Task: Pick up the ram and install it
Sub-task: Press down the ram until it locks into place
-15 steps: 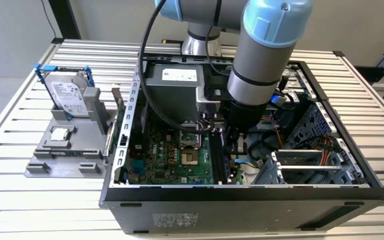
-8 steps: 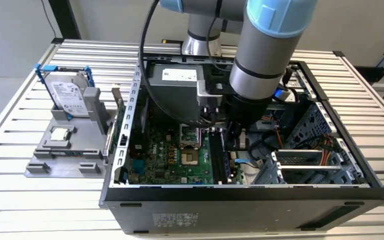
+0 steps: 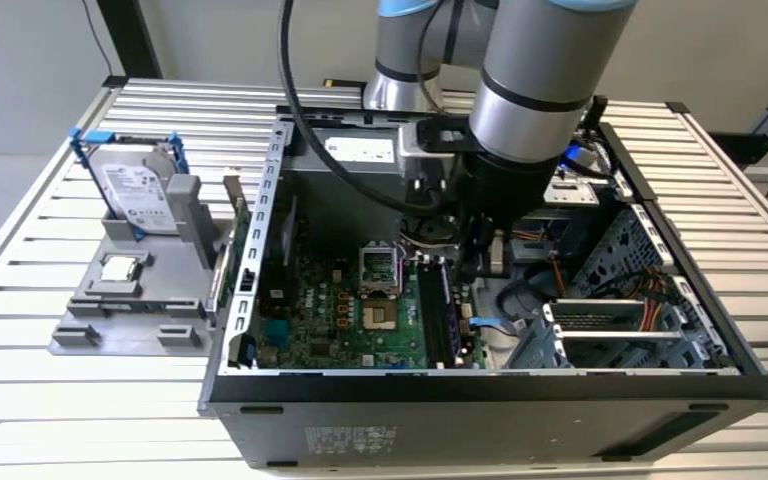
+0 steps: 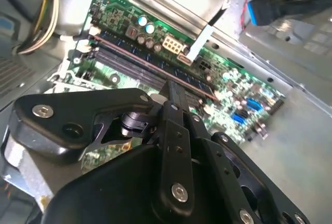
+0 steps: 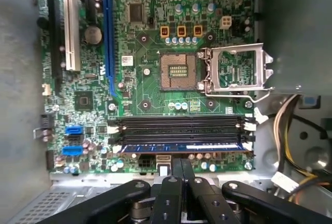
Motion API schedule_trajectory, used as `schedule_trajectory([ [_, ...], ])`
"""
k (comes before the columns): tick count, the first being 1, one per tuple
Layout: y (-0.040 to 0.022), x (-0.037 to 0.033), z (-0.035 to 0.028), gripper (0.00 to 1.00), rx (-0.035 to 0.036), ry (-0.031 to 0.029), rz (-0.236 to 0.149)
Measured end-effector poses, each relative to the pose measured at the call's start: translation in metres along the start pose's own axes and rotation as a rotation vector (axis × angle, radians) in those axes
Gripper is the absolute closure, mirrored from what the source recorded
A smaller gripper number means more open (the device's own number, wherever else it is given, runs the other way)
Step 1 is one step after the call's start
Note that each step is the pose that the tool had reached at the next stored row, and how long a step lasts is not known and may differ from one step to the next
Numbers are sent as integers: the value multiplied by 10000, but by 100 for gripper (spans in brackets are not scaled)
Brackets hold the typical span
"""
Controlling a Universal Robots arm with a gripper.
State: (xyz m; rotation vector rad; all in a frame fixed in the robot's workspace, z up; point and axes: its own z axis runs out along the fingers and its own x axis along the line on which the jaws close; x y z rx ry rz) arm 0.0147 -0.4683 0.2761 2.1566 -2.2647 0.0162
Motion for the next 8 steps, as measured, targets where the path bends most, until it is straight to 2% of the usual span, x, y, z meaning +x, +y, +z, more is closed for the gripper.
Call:
schedule_trajectory([
  [2,0,1,-76,100,0,1,0],
  [8,0,2,-79,100,-9,2,0],
])
